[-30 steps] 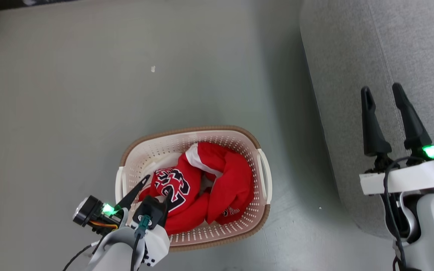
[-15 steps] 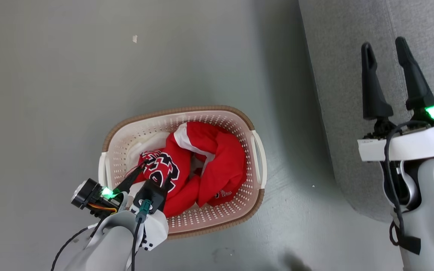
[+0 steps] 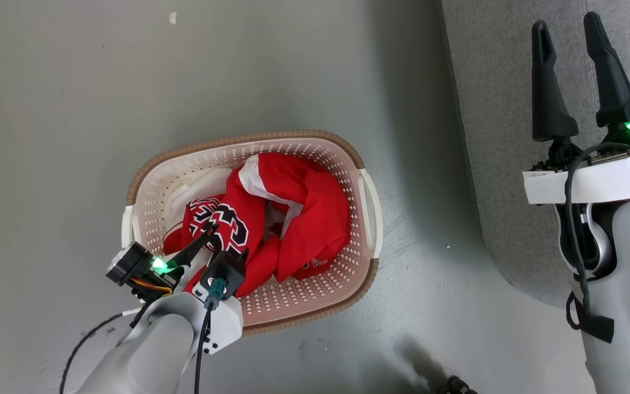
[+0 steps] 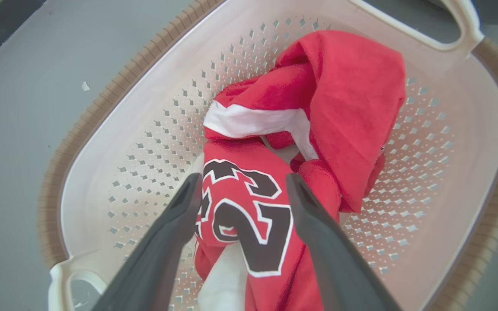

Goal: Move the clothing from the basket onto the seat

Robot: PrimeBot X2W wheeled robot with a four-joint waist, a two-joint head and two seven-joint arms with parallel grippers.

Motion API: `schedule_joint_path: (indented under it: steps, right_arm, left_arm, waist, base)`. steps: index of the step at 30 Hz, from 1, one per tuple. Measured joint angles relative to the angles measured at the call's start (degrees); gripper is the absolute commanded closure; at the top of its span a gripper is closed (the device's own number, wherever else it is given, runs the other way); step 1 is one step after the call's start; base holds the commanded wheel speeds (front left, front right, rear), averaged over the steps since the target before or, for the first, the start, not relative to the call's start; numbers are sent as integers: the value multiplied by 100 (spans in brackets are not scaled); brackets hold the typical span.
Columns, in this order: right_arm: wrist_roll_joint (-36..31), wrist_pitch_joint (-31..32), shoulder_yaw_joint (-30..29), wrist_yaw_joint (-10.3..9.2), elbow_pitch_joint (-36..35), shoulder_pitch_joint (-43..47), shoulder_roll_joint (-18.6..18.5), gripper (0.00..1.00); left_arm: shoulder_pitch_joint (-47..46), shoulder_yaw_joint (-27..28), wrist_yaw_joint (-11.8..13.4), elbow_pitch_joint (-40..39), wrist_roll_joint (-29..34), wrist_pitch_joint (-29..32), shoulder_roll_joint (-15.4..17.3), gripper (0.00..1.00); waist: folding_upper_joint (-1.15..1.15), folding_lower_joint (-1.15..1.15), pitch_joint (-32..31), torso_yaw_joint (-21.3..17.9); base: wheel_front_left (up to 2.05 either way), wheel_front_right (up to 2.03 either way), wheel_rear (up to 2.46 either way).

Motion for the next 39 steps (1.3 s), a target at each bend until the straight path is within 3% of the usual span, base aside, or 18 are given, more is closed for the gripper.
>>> schedule_joint_path:
  steps: [14,15,17,18,27,39]
  right_arm:
    - [192,-1,-19,0,131,-281,-1,0]
    - [196,-1,-18,0,136,-314,-1,0]
    - [250,-1,-18,0,138,-347,-1,0]
    - [263,-1,-19,0,153,-348,-1,0]
    - [304,-1,-42,0,229,-437,-1,0]
    - [304,-1,-131,0,346,-435,-1,0]
  left_arm:
    - [-400,-53,9,520,155,504,23,0]
    - [-432,-70,9,556,174,541,23,12]
    - [-455,-111,8,601,209,584,21,66]
    - [-460,-145,7,631,234,626,19,100]
    - [-532,-279,-78,721,300,688,5,100]
    - [-583,-436,-149,469,297,309,-21,100]
  waist:
    - [0,0,261,-143]
    - [0,0,269,-155]
    - [0,0,280,-177]
    - [0,0,281,-186]
    - [0,0,223,-219]
    - [0,0,34,-158]
  base:
    - [0,0,0]
    - [0,0,0]
    - [0,0,0]
    - [0,0,0]
    - [0,0,0]
    - [0,0,0]
